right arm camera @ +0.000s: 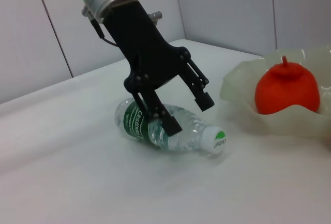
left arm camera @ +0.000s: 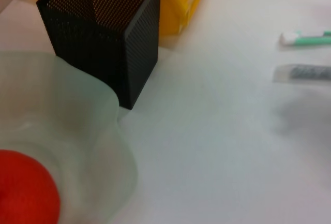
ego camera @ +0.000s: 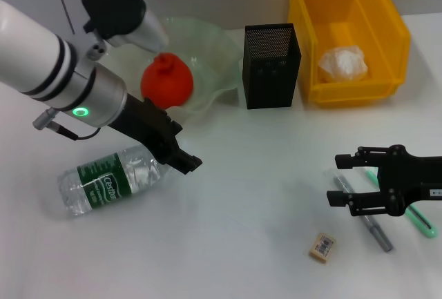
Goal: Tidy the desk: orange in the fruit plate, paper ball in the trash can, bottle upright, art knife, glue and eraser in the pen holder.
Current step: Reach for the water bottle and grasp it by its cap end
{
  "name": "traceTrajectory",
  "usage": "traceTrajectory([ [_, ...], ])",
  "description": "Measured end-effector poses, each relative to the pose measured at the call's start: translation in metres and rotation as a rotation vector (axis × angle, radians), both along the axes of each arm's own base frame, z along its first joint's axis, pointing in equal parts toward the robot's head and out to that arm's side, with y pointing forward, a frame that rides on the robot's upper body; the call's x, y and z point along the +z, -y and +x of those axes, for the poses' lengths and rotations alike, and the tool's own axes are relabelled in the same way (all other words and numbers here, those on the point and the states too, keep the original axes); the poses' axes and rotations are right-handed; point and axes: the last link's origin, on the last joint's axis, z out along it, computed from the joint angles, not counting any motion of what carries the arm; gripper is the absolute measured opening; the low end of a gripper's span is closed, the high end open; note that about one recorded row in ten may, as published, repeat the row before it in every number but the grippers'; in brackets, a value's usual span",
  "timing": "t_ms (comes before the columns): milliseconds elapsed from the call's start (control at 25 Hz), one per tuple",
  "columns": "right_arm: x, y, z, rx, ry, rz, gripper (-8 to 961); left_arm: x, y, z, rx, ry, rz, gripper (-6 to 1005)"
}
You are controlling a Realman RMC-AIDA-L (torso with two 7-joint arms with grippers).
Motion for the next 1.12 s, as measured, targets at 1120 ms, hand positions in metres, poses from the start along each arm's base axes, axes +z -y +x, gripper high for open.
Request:
traceTrajectory([
  [1120, -0.003, 0.001, -0.001, -0.005, -0.011, -0.004, 766, -0.034, -0.004, -0.016, -0.117, -0.173, 0.065, 777],
])
